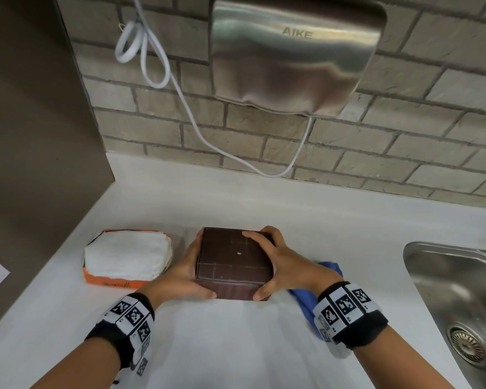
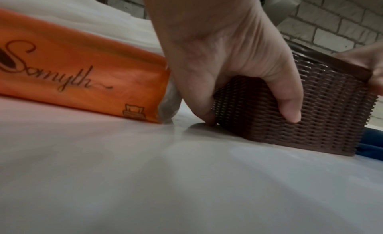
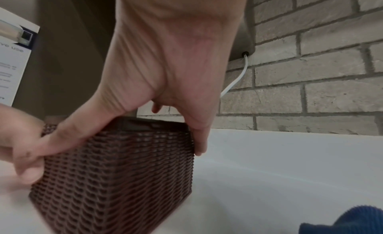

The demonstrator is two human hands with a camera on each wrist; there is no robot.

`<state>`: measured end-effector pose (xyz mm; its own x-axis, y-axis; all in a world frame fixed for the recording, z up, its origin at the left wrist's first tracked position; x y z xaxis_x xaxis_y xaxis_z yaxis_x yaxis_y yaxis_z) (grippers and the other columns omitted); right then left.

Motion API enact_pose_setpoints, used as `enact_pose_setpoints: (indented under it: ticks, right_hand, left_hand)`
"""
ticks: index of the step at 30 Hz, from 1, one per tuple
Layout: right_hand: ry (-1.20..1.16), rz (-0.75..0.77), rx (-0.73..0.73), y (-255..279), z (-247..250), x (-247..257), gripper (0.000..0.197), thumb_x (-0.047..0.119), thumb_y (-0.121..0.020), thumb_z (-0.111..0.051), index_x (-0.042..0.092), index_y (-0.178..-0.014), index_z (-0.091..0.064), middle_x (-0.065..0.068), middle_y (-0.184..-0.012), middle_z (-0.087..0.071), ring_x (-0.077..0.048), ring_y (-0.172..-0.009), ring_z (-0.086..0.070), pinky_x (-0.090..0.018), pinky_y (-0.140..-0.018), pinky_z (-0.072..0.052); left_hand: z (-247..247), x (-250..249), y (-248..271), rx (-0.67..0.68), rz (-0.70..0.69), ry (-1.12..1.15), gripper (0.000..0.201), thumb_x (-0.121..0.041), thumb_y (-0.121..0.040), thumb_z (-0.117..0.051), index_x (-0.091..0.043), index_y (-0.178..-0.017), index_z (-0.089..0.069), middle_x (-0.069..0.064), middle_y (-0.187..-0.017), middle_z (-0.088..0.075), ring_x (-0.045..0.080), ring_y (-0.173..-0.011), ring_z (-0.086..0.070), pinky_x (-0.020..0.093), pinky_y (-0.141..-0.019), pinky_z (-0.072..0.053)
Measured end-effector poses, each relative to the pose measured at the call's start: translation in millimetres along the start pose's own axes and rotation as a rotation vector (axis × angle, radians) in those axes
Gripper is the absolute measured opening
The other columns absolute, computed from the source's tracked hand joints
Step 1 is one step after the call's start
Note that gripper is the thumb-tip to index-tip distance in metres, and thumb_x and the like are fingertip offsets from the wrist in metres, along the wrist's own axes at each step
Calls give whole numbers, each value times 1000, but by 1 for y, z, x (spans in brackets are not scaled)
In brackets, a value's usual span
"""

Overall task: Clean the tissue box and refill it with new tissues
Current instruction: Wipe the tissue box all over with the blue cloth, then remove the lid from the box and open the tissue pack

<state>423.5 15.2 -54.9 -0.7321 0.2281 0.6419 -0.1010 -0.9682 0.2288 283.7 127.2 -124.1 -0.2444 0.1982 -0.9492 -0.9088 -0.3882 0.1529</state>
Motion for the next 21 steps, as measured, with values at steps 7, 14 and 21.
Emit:
enact_pose_setpoints:
  ticks: [7,14,21]
  right_hand:
    - [141,20,-11,2,2,5,113,37,-60,-88,59,-141,-11,15,-142,3,-22,-128,-32,-30,-106,-44]
    - [22,-74,93,6,7,1,90,39,-73,-78,57,-141,-21,16,-149,-5,-18,-132,-32,-23,-105,-40]
    - [-4,13,-56,13,39,17,50,34,-90,-64,41,-136,-47,9,-140,-51,-5,-127,-47,-24,-110,-36]
  left_hand:
    - [1,3,0,-26,-1,26,134,2,-63,-88,-38,-153,4,-23,-152,-23,-20,-130,-34,4,-95,-40]
    - [2,10,-3,-29,22,-11,135,0,-61,-87,-37,-153,5,-17,-154,-26,-15,-135,-32,4,-98,-38]
    - [4,10,-2,-79,80,-126,127,-6,-63,-85,-30,-155,-1,-11,-151,-26,4,-136,-31,-6,-81,-38]
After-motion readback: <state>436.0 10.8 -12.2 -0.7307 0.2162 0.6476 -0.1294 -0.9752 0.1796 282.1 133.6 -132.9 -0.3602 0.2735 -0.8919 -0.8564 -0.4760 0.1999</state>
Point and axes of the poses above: each hand's wrist, its own y-axis away from the middle knuckle, its own z-axis out of the back of the hand, x = y × z, the point moved 9 cm from there along -y, towards the middle knuckle
